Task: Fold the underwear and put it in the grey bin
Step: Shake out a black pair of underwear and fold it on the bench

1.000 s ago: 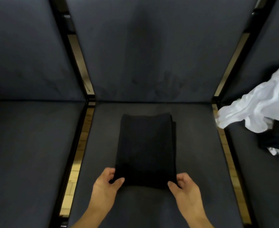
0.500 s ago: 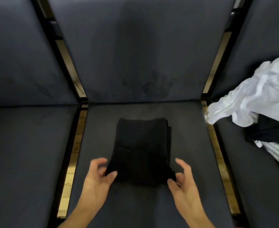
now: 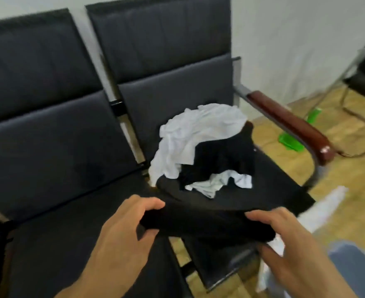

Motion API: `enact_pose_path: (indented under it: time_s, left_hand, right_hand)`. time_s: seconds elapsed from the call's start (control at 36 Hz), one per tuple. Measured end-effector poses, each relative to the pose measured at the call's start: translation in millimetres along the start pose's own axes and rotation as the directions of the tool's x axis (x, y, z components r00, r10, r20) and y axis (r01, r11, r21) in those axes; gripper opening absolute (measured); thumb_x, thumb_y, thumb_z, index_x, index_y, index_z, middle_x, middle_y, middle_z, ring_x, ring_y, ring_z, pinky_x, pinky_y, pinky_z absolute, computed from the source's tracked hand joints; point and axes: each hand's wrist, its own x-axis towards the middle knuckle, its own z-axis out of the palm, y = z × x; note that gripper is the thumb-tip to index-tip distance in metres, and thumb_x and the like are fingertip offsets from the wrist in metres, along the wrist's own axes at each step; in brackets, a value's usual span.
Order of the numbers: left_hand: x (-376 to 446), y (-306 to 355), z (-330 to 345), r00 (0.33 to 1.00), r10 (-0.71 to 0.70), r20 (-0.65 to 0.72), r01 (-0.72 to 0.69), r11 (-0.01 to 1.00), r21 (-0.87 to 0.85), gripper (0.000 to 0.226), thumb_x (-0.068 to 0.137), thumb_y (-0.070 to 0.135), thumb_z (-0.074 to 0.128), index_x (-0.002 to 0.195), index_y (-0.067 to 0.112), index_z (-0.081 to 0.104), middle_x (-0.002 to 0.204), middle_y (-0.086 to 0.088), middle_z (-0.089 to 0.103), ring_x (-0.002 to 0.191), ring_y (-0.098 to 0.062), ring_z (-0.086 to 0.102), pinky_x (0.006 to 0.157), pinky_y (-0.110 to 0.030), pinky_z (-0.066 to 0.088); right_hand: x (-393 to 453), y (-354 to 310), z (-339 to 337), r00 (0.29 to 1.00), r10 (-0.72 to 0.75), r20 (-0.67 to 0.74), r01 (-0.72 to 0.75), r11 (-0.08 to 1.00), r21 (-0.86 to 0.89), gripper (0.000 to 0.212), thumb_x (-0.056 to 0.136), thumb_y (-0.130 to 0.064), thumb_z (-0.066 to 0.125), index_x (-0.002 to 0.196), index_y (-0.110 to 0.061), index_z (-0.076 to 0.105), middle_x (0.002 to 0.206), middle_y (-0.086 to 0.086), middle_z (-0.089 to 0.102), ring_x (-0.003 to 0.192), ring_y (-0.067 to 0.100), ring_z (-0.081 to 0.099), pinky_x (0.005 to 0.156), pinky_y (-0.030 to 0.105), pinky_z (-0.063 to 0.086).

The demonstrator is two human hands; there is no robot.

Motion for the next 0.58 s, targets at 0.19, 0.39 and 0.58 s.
enact_pose_path:
  time_s: [0.19,0.39,0.58]
  left_hand:
    - [-31,137,145,0.942,0.325,0.081,-0.327,0.945,0.024,0.071,0.052,-0.006,0.087,0.095,0.041,0.056,0.088,0.024,0.050,0.090,0.014,0.049,0.078,0.006,0.031]
    - [-81,219,318,0.826,0.401,0.396,-0.419,0.907,-0.044,0.087,0.048,-0.011,0.084,0.095,0.054,0.051,0.103,0.032,0.045,0.089,0.032,0.036,0.065,-0.008,0.043]
    - [-124,218,479,0.546,0.421,0.724,-0.574,0.818,-0.043,0.069,0.045,0.001,0.091,0.078,0.047,0.053,0.088,0.037,0.041,0.069,-0.001,0.043,0.060,-0.009,0.038]
  right_hand:
    - [-147,107,-107,0.953,0.166,-0.255,-0.195,0.977,-0.091,0.103,0.047,-0.003,0.086,0.111,-0.067,0.036,0.083,-0.016,0.049,0.086,-0.019,0.046,0.071,-0.013,0.025]
    - [-306,221,-144,0.809,0.435,-0.396,-0.493,0.869,-0.052,0.064,0.057,-0.018,0.070,0.098,-0.058,0.042,0.088,-0.018,0.035,0.087,-0.008,0.042,0.072,0.001,0.034]
    - [-424,319,-101,0.653,0.572,-0.496,-0.716,0.680,-0.157,0.055,0.030,-0.007,0.091,0.078,-0.024,0.070,0.070,-0.006,0.048,0.067,0.011,0.039,0.049,0.019,0.044]
